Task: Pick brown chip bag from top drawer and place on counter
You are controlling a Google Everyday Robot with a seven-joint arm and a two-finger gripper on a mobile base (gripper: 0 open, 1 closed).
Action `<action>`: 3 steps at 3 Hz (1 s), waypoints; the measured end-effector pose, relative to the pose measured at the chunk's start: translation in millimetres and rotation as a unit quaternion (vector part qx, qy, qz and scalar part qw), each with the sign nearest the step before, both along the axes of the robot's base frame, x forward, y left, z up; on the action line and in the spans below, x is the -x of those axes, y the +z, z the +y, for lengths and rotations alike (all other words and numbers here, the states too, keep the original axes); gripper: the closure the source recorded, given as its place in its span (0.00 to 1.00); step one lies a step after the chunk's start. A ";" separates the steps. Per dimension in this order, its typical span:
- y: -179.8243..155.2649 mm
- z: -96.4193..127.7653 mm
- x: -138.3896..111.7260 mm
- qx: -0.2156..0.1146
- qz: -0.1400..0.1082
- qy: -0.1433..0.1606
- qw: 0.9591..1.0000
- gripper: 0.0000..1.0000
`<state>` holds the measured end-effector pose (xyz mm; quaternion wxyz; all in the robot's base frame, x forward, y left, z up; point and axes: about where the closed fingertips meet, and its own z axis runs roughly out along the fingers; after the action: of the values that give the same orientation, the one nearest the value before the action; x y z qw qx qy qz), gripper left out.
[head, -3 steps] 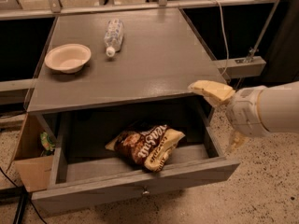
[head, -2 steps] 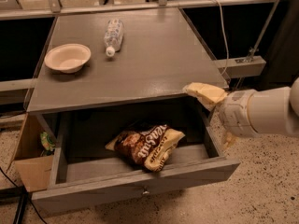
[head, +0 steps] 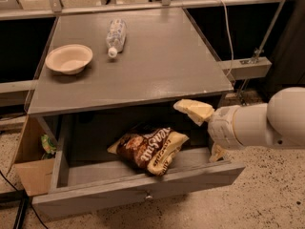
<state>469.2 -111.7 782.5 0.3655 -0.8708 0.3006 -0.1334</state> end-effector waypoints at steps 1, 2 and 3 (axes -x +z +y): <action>-0.9 0.5 1.1 0.002 -0.001 0.001 1.000 0.00; -15.5 11.5 0.7 -0.001 -0.002 0.015 1.000 0.00; -38.6 30.4 -2.5 -0.005 0.002 0.031 1.000 0.00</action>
Offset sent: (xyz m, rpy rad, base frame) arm 0.0009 0.0245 -0.0395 0.0183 -0.0045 0.0628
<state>471.7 -81.3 744.0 0.3731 -0.8782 0.2747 -0.1189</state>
